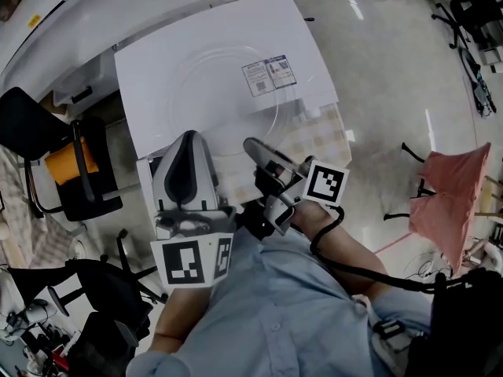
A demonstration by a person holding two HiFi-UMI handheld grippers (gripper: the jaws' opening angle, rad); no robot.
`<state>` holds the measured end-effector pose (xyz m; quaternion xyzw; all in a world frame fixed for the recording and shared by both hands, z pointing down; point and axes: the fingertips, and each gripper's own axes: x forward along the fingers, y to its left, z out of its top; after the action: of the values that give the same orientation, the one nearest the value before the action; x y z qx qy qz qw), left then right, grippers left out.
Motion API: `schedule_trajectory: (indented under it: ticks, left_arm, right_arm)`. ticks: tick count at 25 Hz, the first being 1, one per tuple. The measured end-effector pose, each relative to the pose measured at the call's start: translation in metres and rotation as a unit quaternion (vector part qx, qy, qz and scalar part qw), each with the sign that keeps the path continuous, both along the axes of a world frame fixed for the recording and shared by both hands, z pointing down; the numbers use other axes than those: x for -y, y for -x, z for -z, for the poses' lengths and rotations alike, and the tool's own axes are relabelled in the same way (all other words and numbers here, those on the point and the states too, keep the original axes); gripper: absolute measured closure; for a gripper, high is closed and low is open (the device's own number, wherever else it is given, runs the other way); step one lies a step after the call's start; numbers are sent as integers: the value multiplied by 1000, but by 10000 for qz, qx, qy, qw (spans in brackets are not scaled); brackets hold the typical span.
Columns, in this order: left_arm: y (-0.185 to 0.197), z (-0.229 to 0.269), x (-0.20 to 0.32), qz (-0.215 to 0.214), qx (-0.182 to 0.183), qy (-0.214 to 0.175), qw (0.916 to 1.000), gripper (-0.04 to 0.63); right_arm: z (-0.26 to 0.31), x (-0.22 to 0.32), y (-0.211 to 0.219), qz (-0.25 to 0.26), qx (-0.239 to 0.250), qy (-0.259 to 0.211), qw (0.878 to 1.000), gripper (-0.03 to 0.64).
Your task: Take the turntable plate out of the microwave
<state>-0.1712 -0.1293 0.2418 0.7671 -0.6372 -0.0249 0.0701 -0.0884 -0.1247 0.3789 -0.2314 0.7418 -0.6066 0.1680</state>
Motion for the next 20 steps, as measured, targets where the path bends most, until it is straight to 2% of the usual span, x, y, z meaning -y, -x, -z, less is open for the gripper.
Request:
schedule_trajectory:
  ticks: [10, 20]
  left_arm:
    - [-11, -4, 3, -218, -41, 32, 9997, 586]
    - [5, -10, 14, -56, -47, 97, 9999, 586]
  right_arm:
    - [0, -13, -8, 44, 96, 82, 9999, 560]
    - [1, 7, 4, 1, 357, 146, 9993, 566]
